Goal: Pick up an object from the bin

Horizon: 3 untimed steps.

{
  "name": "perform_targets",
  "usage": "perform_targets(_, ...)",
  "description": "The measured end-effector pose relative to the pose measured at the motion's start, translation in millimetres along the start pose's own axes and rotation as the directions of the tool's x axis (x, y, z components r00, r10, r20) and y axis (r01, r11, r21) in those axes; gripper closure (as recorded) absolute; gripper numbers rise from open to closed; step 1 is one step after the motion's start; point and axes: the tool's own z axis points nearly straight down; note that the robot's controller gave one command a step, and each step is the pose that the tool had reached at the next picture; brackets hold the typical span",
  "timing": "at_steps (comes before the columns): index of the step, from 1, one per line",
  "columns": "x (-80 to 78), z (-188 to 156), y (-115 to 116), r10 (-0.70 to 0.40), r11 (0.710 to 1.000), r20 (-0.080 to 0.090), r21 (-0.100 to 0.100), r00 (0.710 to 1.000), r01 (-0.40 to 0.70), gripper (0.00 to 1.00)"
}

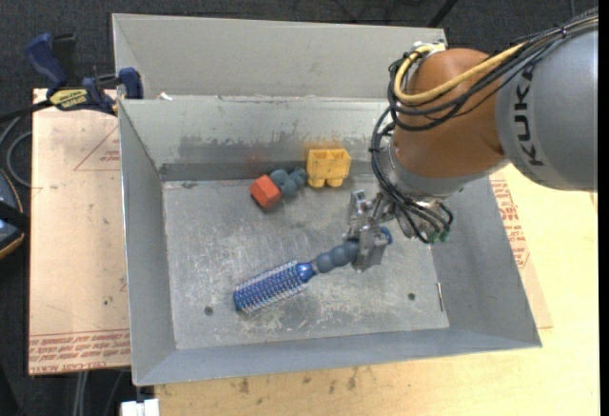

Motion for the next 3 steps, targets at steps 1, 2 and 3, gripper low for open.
perform_targets(1, 0.0, 0, 0, 0.000, 1.000, 0.000, 0.000, 1.000, 0.000, 1.00)
perform_targets(2, 0.0, 0, 0, 0.000, 1.000, 0.000, 0.000, 1.000, 0.000, 1.00)
perform_targets(3, 33.6, -109, 4, -0.336, 0.942, 0.004, 0.003, 0.942, 0.336, 1.00)
